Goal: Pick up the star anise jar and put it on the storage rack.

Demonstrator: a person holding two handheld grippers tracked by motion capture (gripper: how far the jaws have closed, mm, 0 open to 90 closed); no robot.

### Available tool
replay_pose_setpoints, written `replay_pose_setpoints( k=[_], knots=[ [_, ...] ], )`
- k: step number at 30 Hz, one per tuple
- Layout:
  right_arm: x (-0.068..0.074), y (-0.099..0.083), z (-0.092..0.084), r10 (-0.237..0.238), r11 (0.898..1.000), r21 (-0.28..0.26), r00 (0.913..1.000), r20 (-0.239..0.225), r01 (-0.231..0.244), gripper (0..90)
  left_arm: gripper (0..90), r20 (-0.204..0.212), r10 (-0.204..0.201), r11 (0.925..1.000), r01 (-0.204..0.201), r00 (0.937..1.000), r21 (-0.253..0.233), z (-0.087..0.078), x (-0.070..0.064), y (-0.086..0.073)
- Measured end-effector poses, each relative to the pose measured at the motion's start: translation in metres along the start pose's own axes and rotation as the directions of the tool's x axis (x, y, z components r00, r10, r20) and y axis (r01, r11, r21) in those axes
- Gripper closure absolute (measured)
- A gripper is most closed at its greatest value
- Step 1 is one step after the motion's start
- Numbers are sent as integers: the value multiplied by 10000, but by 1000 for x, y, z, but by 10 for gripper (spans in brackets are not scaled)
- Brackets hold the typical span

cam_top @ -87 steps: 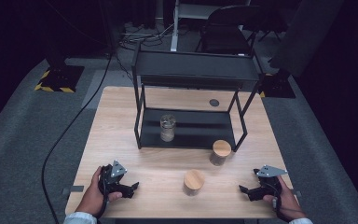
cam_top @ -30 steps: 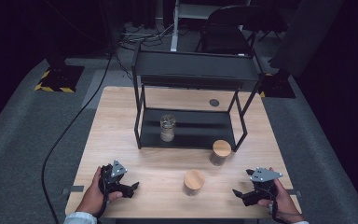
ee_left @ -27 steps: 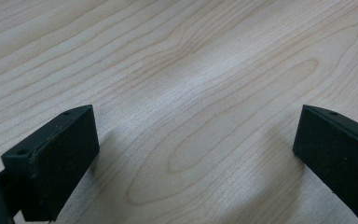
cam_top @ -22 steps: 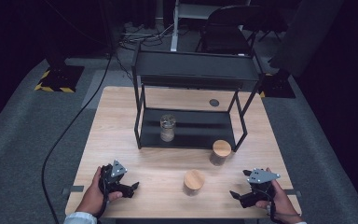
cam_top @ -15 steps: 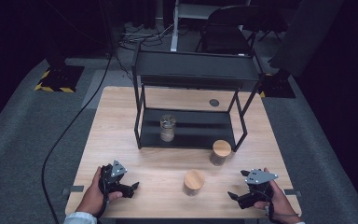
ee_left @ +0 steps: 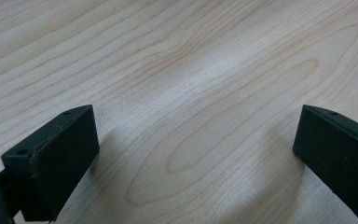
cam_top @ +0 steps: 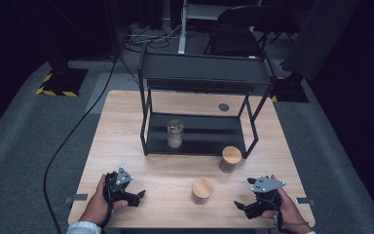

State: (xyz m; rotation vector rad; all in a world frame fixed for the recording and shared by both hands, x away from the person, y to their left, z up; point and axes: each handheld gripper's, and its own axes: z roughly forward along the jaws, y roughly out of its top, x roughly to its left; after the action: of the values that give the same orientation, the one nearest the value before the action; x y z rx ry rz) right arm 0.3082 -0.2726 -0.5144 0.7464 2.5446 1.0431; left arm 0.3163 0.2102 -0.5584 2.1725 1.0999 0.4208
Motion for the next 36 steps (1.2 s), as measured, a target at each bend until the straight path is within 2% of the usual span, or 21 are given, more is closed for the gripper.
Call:
replay_pose_setpoints(
  k=[5,20,36],
  knots=[
    [6,6,4,-239,9997,68,9996,-165,240,19,0,0,2,10000,-2,10000,-1,0,0,0],
    [20,17,20,-438,9979,456,9976,-530,463,19,0,1,2,10000,-2,10000,-2,0,0,0],
    [29,30,30,-632,9967,467,9954,-723,667,19,0,0,-1,10000,1,10000,-1,0,0,0]
  ],
)
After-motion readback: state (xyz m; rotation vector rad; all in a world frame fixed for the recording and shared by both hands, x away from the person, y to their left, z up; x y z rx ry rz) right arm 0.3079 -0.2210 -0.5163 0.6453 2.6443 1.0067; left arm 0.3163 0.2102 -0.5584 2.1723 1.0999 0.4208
